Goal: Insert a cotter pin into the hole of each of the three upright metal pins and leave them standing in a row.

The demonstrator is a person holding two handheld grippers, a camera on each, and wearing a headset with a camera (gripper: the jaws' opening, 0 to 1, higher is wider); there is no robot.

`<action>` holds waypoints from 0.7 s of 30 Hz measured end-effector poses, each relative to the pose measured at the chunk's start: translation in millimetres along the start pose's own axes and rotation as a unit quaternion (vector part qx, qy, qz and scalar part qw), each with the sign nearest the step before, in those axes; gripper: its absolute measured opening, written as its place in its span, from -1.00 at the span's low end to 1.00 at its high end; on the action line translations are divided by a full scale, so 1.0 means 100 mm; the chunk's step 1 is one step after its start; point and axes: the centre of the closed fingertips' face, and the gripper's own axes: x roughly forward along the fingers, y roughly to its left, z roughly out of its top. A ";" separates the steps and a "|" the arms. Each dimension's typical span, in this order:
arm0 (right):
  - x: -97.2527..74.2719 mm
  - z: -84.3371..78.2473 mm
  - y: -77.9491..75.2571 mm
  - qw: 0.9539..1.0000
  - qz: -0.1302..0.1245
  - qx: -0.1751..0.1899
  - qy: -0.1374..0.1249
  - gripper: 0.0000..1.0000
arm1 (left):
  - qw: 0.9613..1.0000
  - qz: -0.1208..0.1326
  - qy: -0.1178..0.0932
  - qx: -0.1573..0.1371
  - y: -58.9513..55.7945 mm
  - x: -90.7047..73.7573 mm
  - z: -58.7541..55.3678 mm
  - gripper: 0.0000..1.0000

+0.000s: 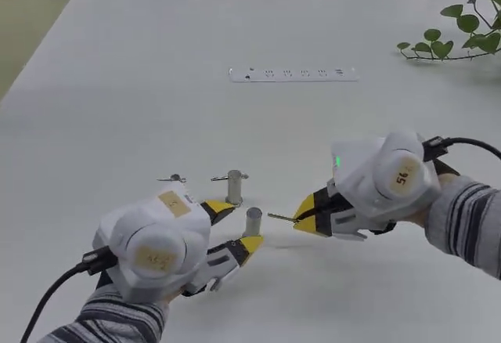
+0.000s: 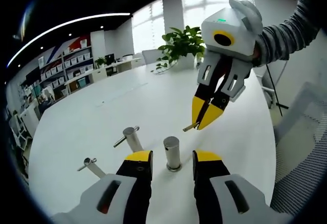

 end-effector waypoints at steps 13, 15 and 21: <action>0.11 -0.03 -0.04 1.000 0.005 -0.017 0.010 -1.00 | 0.999 0.009 0.017 -0.039 0.01 0.24 -0.11 -0.55; 0.12 -0.02 -0.04 1.000 0.007 -0.020 0.010 -1.00 | 0.999 0.007 0.018 -0.043 0.00 0.27 -0.12 -0.57; 0.12 -0.02 -0.04 0.999 0.009 -0.029 0.017 -1.00 | 0.998 0.004 0.022 -0.056 -0.01 0.33 -0.15 -0.64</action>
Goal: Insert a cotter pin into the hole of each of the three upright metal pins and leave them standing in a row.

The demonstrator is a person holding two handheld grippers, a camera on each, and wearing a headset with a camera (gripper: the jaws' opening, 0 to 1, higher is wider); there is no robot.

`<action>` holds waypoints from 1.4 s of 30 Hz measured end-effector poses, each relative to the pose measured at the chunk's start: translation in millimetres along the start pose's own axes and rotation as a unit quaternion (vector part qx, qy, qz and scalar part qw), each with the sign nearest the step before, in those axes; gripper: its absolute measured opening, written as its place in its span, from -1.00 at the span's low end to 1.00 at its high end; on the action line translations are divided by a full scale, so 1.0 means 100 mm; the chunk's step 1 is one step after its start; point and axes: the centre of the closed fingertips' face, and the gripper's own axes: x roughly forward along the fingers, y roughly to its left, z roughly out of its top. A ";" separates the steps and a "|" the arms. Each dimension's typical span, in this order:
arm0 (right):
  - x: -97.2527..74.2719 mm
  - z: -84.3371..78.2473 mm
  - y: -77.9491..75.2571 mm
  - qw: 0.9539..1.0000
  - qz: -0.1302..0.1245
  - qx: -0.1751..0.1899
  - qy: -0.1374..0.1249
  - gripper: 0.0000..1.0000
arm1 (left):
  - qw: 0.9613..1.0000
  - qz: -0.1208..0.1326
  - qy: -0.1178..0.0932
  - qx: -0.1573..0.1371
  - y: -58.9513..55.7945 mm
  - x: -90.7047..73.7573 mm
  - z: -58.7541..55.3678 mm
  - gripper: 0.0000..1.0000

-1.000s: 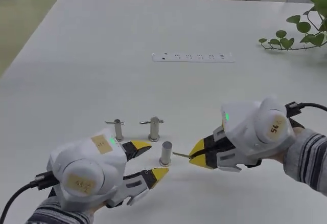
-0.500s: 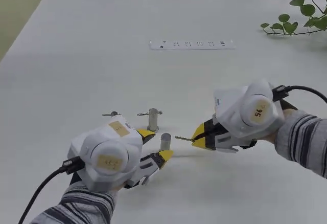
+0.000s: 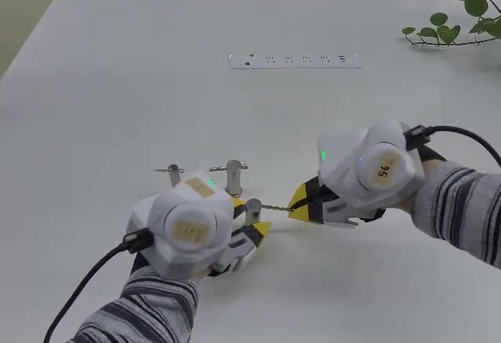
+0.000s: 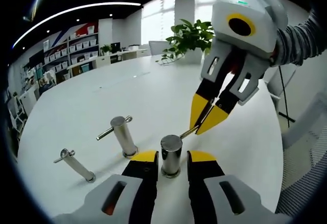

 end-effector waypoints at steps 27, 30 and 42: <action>-0.01 0.01 -0.03 1.000 -0.003 -0.007 0.008 -1.00 | 0.998 -0.051 0.012 0.034 0.00 0.04 -0.09 -0.80; -0.01 0.01 -0.03 1.000 -0.003 -0.006 0.006 -1.00 | 0.997 -0.061 0.010 0.035 0.00 0.04 -0.09 -0.81; 0.03 0.00 0.02 1.000 -0.002 0.003 -0.003 -1.00 | 0.996 -0.078 0.010 0.043 -0.02 0.04 -0.09 -0.80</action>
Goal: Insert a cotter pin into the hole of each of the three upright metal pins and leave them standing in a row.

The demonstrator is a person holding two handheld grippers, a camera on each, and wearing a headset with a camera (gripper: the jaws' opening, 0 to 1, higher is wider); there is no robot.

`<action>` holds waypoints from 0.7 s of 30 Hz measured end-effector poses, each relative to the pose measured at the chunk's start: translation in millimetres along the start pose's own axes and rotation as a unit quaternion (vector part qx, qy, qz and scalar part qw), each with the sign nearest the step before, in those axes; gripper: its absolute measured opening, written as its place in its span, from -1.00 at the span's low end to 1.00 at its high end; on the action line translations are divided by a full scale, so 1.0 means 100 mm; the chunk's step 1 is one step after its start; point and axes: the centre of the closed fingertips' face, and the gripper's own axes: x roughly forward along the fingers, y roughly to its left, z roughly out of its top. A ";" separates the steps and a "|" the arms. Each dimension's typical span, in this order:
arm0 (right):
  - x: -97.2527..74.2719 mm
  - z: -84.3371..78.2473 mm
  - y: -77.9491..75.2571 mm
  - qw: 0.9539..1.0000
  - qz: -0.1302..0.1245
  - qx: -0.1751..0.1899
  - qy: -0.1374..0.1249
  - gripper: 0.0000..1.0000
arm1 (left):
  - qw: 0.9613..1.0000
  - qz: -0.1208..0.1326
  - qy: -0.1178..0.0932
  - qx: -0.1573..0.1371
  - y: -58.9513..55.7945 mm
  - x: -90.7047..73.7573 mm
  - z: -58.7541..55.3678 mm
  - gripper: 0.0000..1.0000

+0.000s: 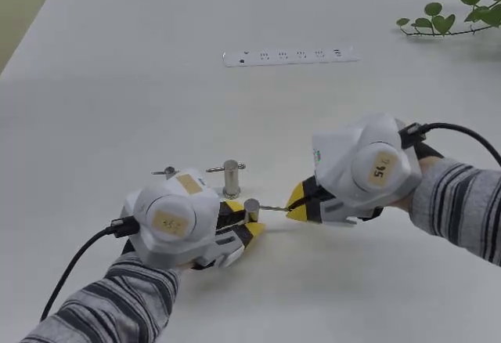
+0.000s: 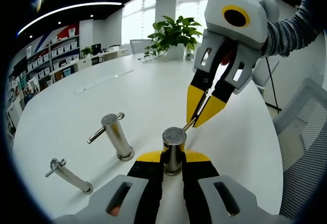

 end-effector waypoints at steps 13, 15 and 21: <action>0.04 0.00 -0.01 1.000 0.003 0.004 0.005 -1.00 | 1.000 0.010 0.002 -0.005 0.01 0.00 -0.01 -0.81; 0.03 0.01 -0.01 1.000 0.001 0.001 0.010 -1.00 | 1.000 0.013 0.002 -0.006 0.01 0.00 -0.01 -0.81; 0.00 0.04 -0.01 1.000 -0.003 0.004 0.011 -1.00 | 1.000 0.019 0.003 -0.011 0.01 0.01 -0.01 -0.81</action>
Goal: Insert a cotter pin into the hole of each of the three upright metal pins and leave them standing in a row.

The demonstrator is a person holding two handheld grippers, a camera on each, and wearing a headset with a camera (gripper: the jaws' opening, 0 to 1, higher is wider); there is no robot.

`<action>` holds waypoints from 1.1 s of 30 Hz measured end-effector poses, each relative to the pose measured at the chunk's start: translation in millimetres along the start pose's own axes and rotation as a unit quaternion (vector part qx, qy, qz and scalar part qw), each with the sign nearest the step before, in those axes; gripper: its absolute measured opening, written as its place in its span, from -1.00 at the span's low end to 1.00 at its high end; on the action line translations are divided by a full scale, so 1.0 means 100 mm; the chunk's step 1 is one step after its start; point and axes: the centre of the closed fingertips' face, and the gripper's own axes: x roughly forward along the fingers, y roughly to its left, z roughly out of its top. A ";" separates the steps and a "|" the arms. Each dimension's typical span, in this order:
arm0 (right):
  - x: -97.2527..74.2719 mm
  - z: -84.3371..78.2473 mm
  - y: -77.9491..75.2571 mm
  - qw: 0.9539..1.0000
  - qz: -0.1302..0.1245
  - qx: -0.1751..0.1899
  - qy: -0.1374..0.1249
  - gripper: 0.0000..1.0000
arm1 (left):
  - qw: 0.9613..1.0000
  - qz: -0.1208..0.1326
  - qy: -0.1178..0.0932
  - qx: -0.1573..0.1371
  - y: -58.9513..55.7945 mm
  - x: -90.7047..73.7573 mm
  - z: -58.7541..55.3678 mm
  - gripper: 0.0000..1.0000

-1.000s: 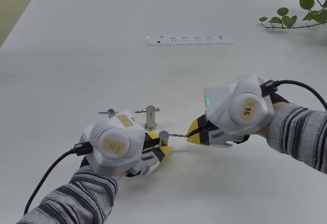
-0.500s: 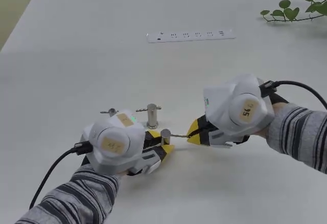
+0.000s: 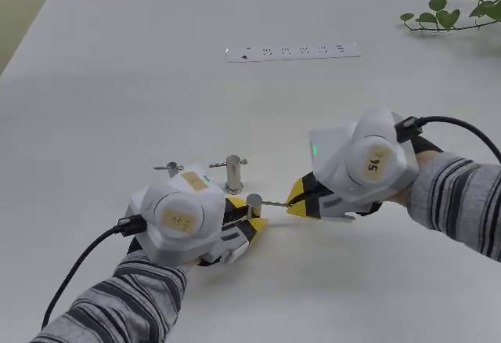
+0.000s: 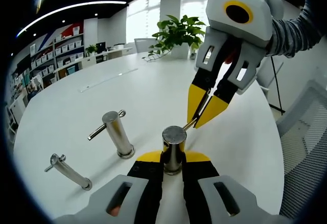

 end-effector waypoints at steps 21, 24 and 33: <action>-0.05 0.11 -0.02 1.000 -0.013 -0.009 -0.010 -1.00 | 1.000 0.018 -0.004 -0.014 0.01 0.01 -0.01 -0.81; -0.04 0.14 -0.01 1.000 -0.013 -0.009 -0.014 -1.00 | 1.000 0.020 -0.006 -0.016 0.02 0.02 -0.01 -0.81; -0.01 0.20 -0.02 1.000 -0.013 -0.018 -0.015 -1.00 | 0.999 0.025 -0.006 -0.020 0.02 0.02 -0.02 -0.81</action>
